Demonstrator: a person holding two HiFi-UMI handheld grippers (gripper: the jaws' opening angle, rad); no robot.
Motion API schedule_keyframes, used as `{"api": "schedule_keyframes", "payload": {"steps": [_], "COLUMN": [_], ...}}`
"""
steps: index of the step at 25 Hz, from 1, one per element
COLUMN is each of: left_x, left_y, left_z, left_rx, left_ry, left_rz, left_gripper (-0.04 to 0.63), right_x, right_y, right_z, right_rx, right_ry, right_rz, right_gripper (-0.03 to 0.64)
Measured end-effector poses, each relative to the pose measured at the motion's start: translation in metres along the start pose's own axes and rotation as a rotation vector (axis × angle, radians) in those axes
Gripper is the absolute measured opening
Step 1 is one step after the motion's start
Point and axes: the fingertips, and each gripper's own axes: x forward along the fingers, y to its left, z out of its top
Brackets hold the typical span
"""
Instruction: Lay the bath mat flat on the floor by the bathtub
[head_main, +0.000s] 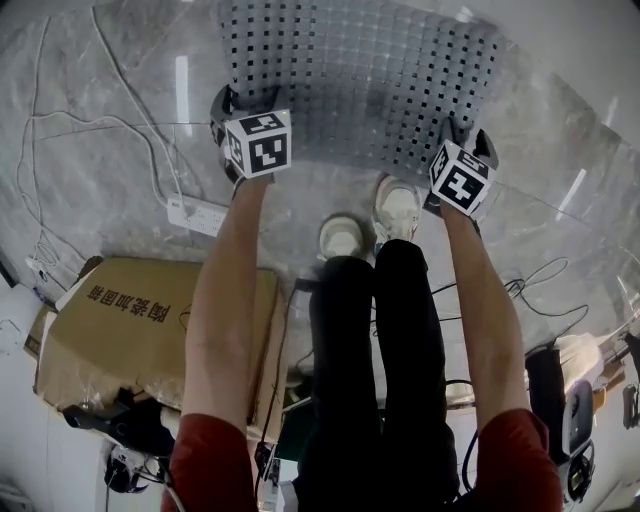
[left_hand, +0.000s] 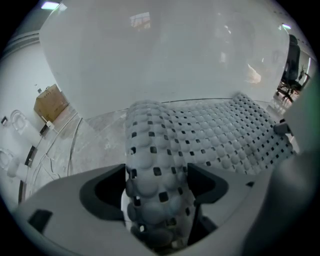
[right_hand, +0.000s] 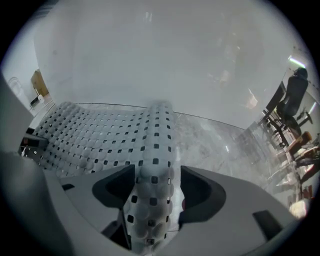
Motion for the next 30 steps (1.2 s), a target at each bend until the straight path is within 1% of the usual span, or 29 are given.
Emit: {"api": "schedule_keyframes", "payload": {"steps": [6,10,12,16,18,21,24,25,28,30], "left_x": [-0.022,-0.051,-0.068,-0.104,-0.126,-0.162,-0.191,-0.201,-0.239,-0.267], "left_y": [-0.003,-0.017,-0.026,-0.043,-0.049,-0.053,-0.051,-0.049,-0.045,-0.043], "left_z": [-0.010,-0.007,0.003,0.036,0.044,0.053,0.075,0.082,0.106,0.119], "left_rx": [0.010,-0.011,-0.021,-0.051,-0.076,-0.123,-0.150,-0.144,-0.080,-0.054], "left_ry": [0.018,0.007,-0.012,-0.067,-0.074,-0.088,-0.122,-0.135,-0.182,-0.207], "left_rz": [-0.011,-0.044,-0.067,-0.112,-0.130,-0.145,-0.159,-0.161,-0.163,-0.165], "left_gripper": [0.365,0.365,0.365,0.365,0.365,0.365,0.365,0.365,0.365,0.365], "right_x": [-0.017,-0.042,-0.056,-0.087,-0.108,-0.143,-0.170,-0.180,-0.210,-0.234], "right_y": [-0.003,0.002,0.005,0.009,0.009,0.008,0.009,0.011,0.016,0.016], "right_z": [0.008,0.018,0.027,0.053,0.060,0.071,0.095,0.101,0.119,0.130], "right_rx": [0.009,0.027,0.028,0.015,0.014,0.029,0.052,0.055,0.051,0.047], "right_ry": [-0.019,-0.031,-0.040,-0.066,-0.072,-0.084,-0.122,-0.131,-0.144,-0.150], "right_rz": [0.001,0.014,0.024,0.047,0.057,0.067,0.078,0.085,0.104,0.110], "right_gripper": [0.302,0.304,0.304,0.304,0.304,0.304,0.304,0.304,0.304,0.304]}}
